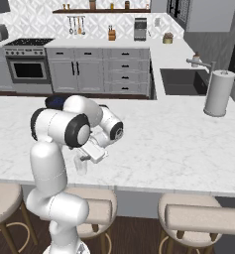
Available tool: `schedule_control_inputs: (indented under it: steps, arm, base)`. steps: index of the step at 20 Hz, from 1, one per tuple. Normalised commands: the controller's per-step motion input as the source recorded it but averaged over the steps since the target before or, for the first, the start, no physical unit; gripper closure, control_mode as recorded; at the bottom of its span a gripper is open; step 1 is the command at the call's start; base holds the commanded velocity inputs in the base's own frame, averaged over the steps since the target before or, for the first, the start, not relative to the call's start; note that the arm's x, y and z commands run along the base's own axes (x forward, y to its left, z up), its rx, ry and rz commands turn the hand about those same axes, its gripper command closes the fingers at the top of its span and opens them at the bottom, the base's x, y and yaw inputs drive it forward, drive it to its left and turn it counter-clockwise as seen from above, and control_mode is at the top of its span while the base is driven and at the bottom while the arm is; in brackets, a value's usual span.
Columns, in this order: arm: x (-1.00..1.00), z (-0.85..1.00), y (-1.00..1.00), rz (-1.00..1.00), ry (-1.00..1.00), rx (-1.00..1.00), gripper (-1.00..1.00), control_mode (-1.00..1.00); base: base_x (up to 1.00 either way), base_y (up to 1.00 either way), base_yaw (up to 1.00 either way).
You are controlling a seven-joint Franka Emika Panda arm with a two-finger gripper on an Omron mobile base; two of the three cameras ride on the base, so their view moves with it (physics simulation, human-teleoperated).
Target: Take a straw from the drawer in front and place it inside the glass cup on the dining counter.
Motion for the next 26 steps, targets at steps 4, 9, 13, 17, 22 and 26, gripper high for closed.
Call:
schedule_control_inputs:
  steps: [4, 9, 13, 17, 22, 26]
  arm:
    - [-0.05, 0.36, 0.00, 0.00, -0.03, 0.00, -1.00, -1.00]
    - [-0.16, 0.43, -0.01, 0.00, -0.11, 0.00, -1.00, -1.00]
    - [-0.29, 0.25, 0.00, 0.00, -0.08, 0.00, -1.00, -1.00]
    - [-0.33, 0.00, 0.00, 0.00, -0.03, 0.00, -1.00, -1.00]
    - [-0.39, 0.06, 0.00, 0.00, -0.08, 0.00, -1.00, -1.00]
    - [-0.31, 0.12, 0.00, 0.00, -0.08, 0.00, -1.00, -1.00]
  base:
    - [0.00, 0.00, 0.00]
    - [0.00, 0.00, 0.00]
    - [0.00, 0.00, 0.00]
    - [0.00, 0.00, 0.00]
    - [0.00, 0.00, 0.00]
    - [0.00, 0.00, 0.00]
